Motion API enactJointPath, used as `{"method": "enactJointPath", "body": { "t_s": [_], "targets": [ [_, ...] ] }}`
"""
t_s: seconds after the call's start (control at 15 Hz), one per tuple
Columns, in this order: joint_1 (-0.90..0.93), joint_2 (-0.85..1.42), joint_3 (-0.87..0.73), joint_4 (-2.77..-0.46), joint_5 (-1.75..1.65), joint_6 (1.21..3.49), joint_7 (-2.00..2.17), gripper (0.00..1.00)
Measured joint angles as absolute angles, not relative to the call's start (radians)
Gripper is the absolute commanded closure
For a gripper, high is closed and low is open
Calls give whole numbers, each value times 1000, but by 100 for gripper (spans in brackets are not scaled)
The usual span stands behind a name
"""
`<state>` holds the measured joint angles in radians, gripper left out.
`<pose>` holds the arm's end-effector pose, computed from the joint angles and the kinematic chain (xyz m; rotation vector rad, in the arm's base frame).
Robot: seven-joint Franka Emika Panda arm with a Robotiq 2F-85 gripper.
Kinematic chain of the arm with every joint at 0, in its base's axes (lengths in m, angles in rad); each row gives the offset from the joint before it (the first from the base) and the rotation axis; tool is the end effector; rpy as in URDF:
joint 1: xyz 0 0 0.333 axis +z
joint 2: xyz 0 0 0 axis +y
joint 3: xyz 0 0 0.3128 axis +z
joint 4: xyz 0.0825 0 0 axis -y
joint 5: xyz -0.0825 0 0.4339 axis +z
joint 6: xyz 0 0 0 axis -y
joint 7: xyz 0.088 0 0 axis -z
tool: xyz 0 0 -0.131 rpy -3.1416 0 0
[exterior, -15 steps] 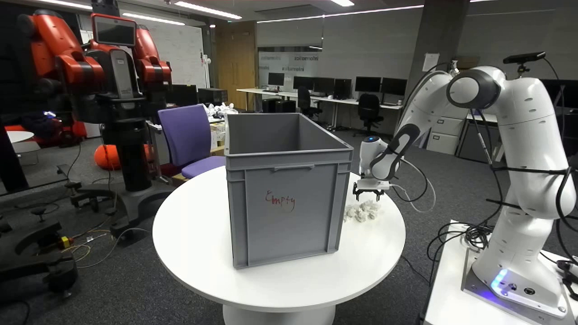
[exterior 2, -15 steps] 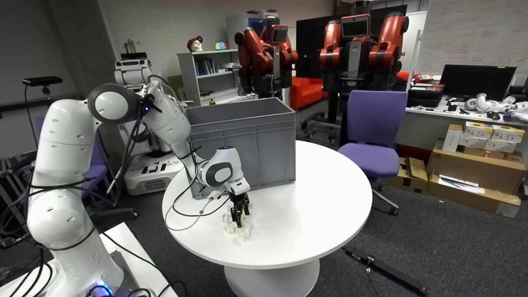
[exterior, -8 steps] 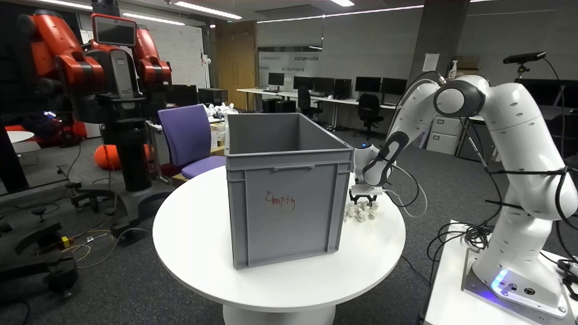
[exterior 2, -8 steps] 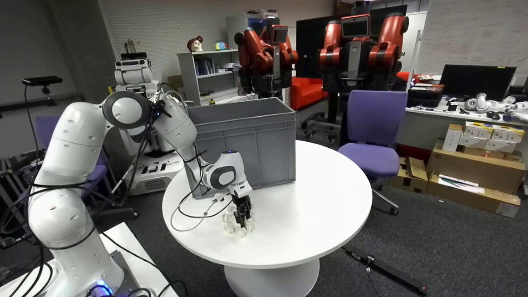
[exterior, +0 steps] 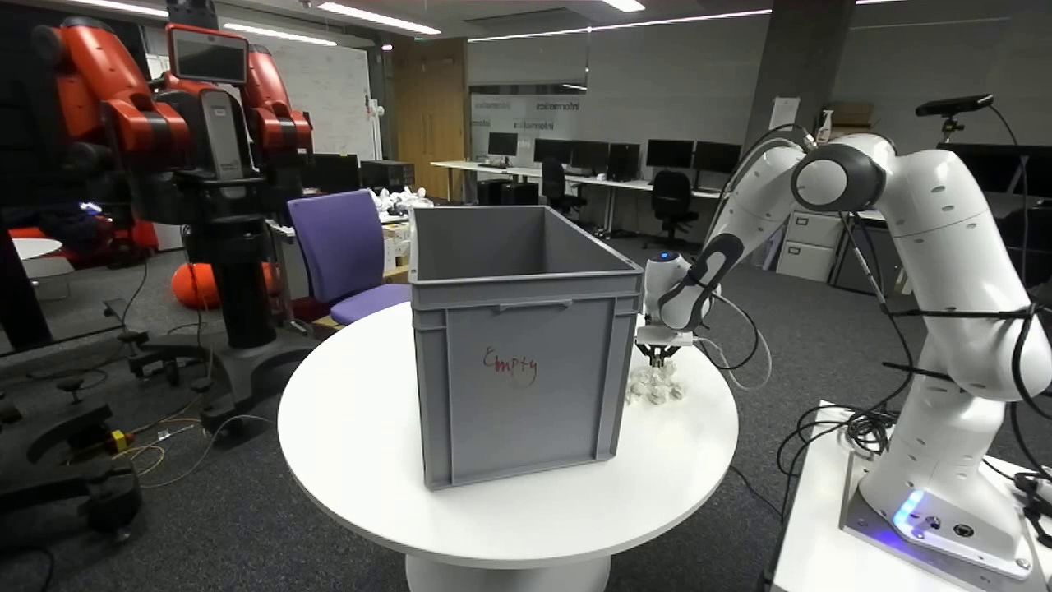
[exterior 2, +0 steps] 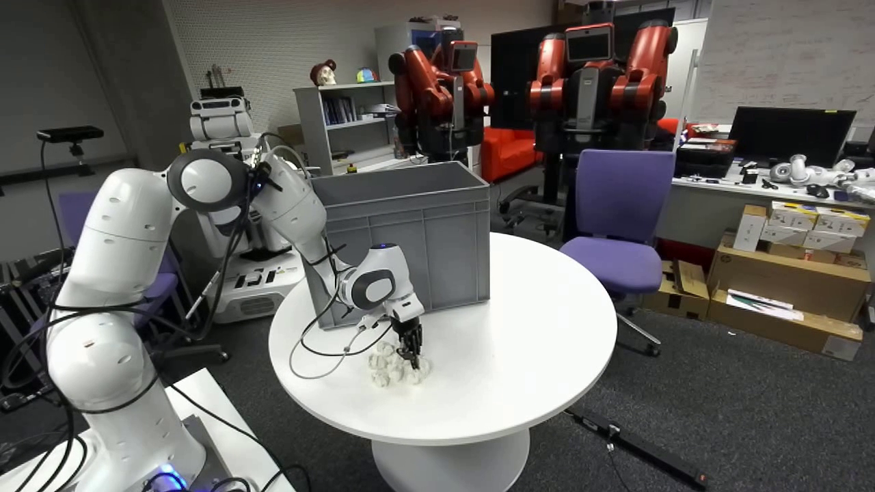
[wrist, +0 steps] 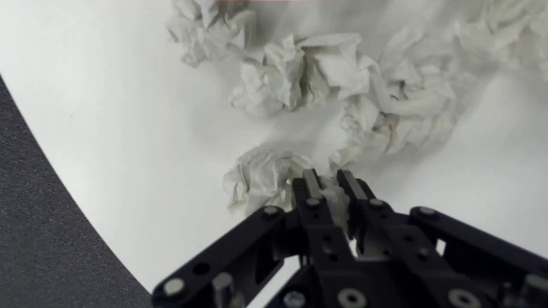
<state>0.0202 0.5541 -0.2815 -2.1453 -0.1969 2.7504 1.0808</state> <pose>0.5724 -0.1598 0.0844 2.5024 -1.5630 0.2148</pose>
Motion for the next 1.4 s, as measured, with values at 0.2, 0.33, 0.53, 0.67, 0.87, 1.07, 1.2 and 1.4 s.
{"method": "enactJointPath", "body": {
  "t_s": [0.2, 0.33, 0.53, 0.67, 0.87, 1.07, 1.2, 1.4],
  "targets": [
    [40, 484, -322, -2150, -197, 2762, 1081, 98],
    [50, 422, -342, -2154, -198, 2761, 1081, 98],
    [55, 317, -353, -2161, -203, 2740, 1081, 98],
    [55, 243, -351, -2167, -209, 2707, 1081, 98],
    [54, 121, -336, -2178, -261, 2660, 1095, 98],
    [45, -26, -286, -2199, -379, 2614, 1160, 98],
    [21, -126, -217, -2219, -433, 2584, 1205, 98],
    [-22, -252, -90, -2249, -476, 2562, 1255, 98]
  ]
}}
